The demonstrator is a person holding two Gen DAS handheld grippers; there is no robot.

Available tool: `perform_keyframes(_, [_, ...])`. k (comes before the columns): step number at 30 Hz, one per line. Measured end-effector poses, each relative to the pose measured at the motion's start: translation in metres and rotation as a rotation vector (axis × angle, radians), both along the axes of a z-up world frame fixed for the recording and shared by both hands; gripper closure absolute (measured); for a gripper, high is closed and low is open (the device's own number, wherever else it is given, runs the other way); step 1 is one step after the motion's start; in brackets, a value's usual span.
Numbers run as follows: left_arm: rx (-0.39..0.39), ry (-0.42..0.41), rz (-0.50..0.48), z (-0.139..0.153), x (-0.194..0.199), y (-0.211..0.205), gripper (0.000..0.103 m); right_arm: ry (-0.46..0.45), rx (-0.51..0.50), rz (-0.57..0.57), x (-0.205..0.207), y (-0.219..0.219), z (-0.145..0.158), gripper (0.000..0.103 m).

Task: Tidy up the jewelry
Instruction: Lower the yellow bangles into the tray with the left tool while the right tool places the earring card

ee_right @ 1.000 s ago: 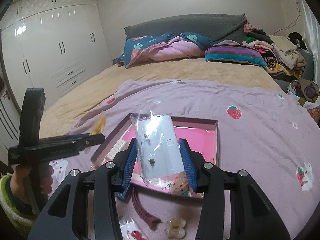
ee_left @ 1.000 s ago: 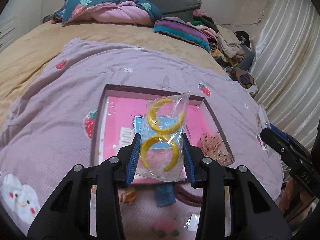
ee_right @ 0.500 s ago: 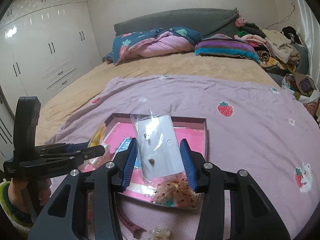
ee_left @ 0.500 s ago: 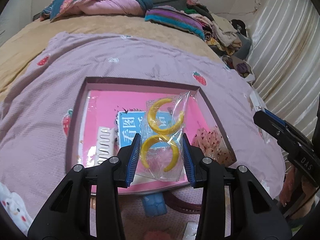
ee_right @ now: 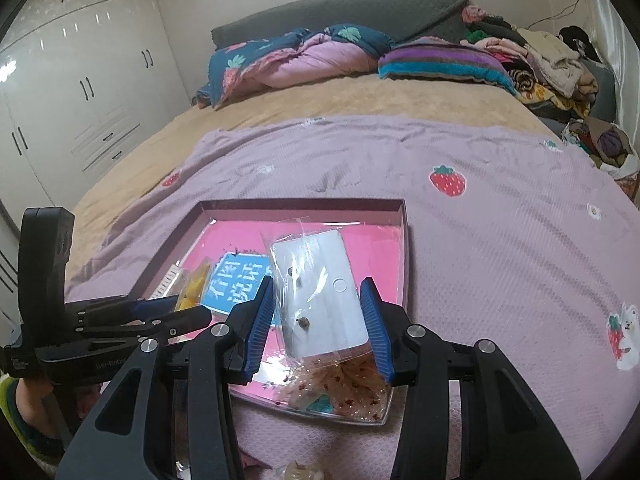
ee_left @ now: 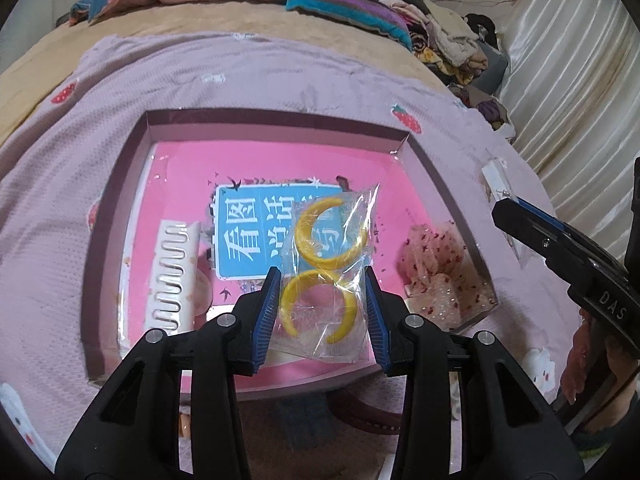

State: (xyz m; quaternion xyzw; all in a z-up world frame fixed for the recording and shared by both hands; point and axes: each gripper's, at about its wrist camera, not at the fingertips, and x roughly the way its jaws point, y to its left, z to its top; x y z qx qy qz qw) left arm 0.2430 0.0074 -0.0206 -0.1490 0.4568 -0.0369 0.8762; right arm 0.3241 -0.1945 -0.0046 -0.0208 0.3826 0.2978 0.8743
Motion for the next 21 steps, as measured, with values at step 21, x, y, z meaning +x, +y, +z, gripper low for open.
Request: perform_keyframes(21, [0.013, 0.023, -0.006, 0.0, -0.002, 0.003, 0.052, 0.091, -0.021, 0.024, 0.025, 0.021, -0.025, 0.059])
